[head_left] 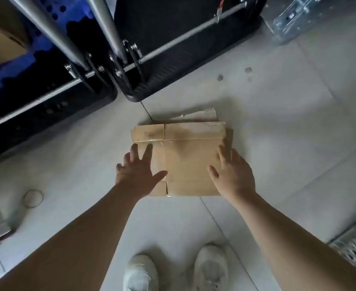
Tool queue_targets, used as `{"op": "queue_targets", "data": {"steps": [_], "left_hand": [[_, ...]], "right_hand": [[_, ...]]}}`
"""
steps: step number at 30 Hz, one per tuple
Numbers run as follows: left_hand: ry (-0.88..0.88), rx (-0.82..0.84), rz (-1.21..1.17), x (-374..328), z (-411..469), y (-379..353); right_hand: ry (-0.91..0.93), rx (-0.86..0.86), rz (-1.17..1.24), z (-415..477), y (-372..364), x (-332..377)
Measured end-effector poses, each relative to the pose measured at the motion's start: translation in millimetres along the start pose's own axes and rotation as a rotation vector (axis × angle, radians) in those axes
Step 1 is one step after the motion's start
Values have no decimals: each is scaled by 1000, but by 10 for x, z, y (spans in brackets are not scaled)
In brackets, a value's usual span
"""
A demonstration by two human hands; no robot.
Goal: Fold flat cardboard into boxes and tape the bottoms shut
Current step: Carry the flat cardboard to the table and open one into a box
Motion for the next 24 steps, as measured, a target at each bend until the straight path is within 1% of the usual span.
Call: {"op": "queue_targets", "data": {"steps": [3,7,11,13,16,18,24], "left_hand": [[74,41,-49,57,194,-202],[80,59,-207,117,370,-428],[124,32,-370,100,456,-541],[137,12,-438,68,477,-578],[128,-16,-627,47,528,-599],[116,-35,-704,47,552,-601],[96,-3,-689,92,557,-536]], "right_hand": [[-64,0,84,104,-245,-59],[-117,29,149,175,-527,-149],[-163,80,261,231,-699,-201],[-177,77,332,245,-751,-229],[-190,58,452,303,-776,-318],[-196,51,505,351,-771,-378],[-178,59,595,340,-722,-441]]}}
Point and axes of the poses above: each hand's wrist, its own z-axis towards the middle knuckle, its own y-axis out of the back of the hand, x = y × z, the point moved 3 cm from there along z, towards the middle knuckle, and after that the axes turned 1 degree about x, right-handed, at the moved point
